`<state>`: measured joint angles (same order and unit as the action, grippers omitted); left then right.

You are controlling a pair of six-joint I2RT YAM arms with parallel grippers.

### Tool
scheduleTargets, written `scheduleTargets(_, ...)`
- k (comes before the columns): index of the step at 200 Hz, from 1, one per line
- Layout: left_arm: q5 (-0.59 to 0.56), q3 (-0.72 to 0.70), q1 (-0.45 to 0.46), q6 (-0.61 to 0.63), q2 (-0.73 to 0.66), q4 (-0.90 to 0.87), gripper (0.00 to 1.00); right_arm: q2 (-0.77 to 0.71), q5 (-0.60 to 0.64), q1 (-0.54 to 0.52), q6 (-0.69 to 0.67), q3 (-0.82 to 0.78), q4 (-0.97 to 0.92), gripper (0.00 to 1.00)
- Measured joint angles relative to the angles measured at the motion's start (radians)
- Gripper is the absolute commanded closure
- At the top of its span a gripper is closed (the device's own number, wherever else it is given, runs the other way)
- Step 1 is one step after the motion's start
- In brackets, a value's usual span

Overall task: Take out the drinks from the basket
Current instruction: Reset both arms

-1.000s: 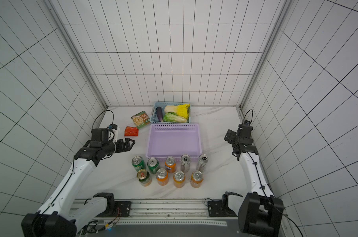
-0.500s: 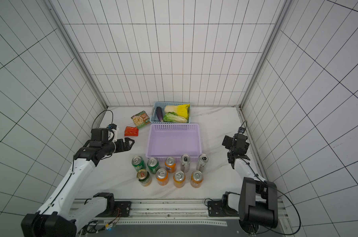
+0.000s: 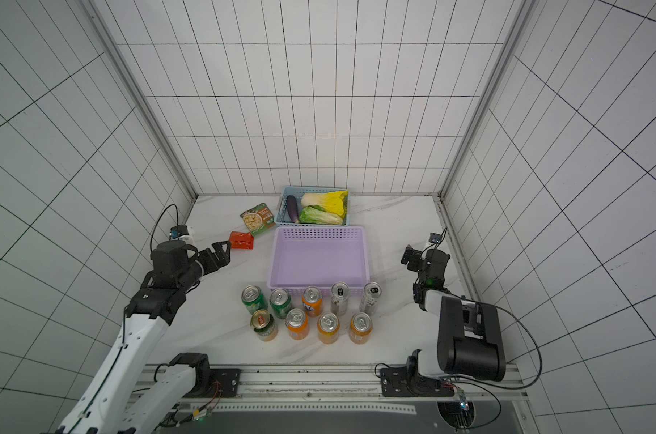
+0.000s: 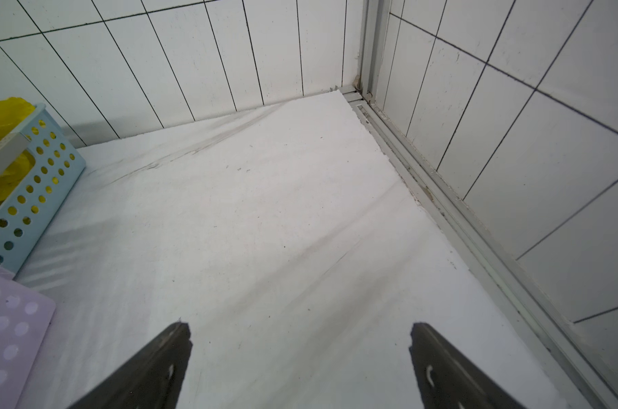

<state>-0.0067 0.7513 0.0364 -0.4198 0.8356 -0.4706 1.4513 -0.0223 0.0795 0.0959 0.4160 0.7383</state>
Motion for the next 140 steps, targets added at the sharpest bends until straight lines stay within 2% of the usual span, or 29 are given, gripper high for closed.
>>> scheduleTargets(31,-0.126,-0.076,0.0,-0.045,0.009,0.133,0.02,0.075,-0.027,0.0,-0.011,-0.014,0.083,0.0)
scheduleTargets(81,-0.305,-0.203,-0.005,-0.047,0.024,0.36,0.02,0.079,-0.032,-0.002,-0.016,-0.014,0.097,0.01)
scheduleTargets(140,-0.385,-0.321,-0.069,0.047,0.1,0.587,0.02,0.079,0.003,-0.024,-0.032,-0.014,0.086,0.01)
